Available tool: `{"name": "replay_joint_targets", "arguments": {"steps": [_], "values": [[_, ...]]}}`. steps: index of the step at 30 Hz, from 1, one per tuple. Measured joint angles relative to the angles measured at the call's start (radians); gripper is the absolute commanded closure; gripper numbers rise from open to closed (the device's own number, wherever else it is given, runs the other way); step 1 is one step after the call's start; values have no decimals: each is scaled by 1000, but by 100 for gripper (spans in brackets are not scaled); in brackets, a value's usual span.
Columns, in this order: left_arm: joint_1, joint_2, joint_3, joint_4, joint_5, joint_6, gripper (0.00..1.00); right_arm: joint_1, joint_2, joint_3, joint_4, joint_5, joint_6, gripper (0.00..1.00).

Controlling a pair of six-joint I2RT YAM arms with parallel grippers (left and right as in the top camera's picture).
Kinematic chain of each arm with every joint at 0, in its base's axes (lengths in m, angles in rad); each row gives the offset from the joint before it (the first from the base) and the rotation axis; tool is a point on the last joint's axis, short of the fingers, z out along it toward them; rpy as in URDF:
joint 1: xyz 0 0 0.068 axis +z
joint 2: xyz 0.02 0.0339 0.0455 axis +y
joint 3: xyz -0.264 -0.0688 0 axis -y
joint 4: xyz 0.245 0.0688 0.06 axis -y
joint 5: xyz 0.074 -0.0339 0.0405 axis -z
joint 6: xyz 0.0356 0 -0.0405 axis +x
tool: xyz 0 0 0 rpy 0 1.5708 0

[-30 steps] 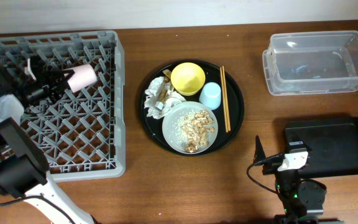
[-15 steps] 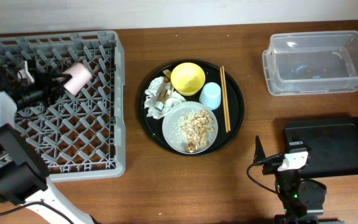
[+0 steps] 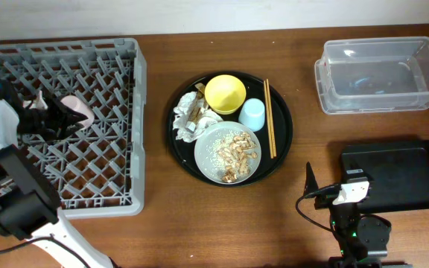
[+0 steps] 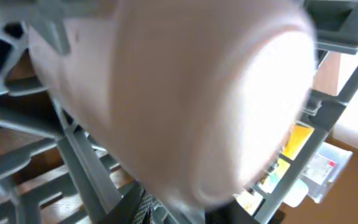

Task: Sort waste into correct bins and load items into the dishwasher rack
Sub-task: 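Move the left gripper back and grasp the light-blue cup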

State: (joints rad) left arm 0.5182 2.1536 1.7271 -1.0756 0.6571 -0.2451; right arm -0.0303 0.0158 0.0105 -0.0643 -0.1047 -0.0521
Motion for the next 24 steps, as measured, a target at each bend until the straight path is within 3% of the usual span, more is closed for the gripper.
{"name": "replay_joint_targets", "arguments": {"steps": [3,7,11,14,19,22,24], "values": [[5,-97,1,-9,-56,21,81,0,0,0,0,0,0,2],[5,-208,15,-9,-62,40,92,0,0,0,0,0,0,2],[-26,-216,16,-22,75,80,92,0,0,0,0,0,0,2],[-122,-216,16,-47,157,141,86,0,0,0,0,0,-1,2],[-361,-216,17,-27,155,174,77,0,0,0,0,0,-1,2],[-547,-216,27,-11,0,188,66,0,0,0,0,0,-1,2],[-692,-216,43,43,-172,198,65,0,0,0,0,0,-2,2]]}}
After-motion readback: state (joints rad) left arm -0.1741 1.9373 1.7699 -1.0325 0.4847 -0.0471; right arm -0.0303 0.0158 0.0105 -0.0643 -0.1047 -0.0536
